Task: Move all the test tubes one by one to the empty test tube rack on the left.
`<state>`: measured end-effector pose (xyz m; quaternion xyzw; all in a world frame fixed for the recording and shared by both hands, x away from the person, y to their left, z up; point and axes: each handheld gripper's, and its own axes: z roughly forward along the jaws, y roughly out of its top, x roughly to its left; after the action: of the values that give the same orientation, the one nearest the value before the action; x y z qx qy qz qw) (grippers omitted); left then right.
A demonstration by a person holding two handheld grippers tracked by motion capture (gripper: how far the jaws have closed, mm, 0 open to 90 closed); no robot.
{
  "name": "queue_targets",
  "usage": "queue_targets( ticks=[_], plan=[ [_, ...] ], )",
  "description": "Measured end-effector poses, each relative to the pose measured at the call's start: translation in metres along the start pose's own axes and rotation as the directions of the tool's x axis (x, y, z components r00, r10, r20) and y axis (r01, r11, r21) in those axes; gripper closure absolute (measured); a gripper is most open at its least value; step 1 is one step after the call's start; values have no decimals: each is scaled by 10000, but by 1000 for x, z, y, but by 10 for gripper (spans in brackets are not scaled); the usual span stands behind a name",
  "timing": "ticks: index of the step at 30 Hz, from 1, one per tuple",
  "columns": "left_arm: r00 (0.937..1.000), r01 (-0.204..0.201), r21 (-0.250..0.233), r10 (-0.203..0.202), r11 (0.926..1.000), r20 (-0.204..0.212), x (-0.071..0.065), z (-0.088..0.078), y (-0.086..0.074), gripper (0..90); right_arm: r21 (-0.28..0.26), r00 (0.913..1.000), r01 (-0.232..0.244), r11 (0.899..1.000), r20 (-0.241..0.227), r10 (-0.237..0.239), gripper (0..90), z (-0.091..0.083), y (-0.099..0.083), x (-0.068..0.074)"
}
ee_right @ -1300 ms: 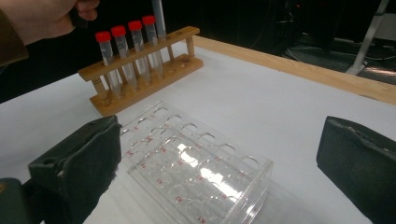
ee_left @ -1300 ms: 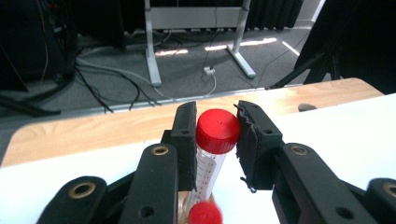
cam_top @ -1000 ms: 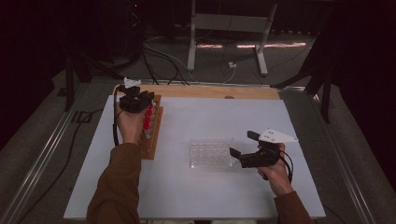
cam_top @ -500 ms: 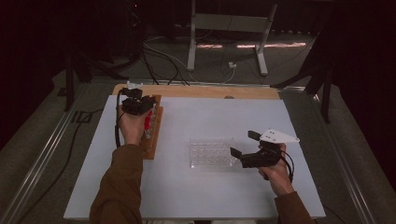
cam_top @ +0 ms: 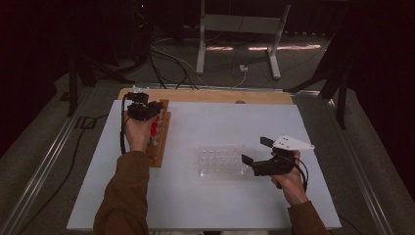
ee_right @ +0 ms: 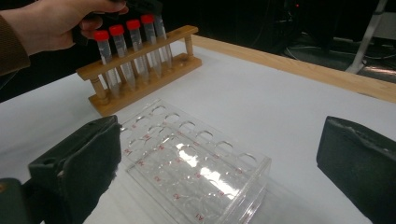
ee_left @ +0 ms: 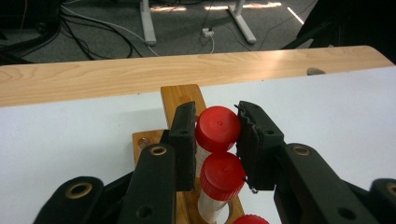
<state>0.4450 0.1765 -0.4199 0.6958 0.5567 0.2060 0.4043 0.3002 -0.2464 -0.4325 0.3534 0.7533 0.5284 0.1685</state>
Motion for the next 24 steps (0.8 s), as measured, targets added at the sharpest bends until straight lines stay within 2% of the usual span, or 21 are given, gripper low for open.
queue_targets(
  ticks=[5,14,17,21,24],
  plan=[
    [10000,-10,119,10,9999,-30,-1,2,-1,633,-33,10000,-37,10000,13,37,0,-1,0,0],
    [9997,225,-465,-224,9987,25,3,-9,2,436,-139,10000,-71,9999,52,72,0,-2,0,-1],
    [9998,221,-616,-221,9979,10,4,-16,2,413,-159,9999,-84,9998,75,86,0,-3,0,0],
    [9998,126,-853,-141,9963,-169,4,-26,2,277,-155,9999,-69,9999,112,71,0,-3,0,-1],
    [9994,350,-1140,-341,9929,101,4,-36,-1,170,-138,9999,-89,9999,100,90,0,-2,0,0]
  ],
)
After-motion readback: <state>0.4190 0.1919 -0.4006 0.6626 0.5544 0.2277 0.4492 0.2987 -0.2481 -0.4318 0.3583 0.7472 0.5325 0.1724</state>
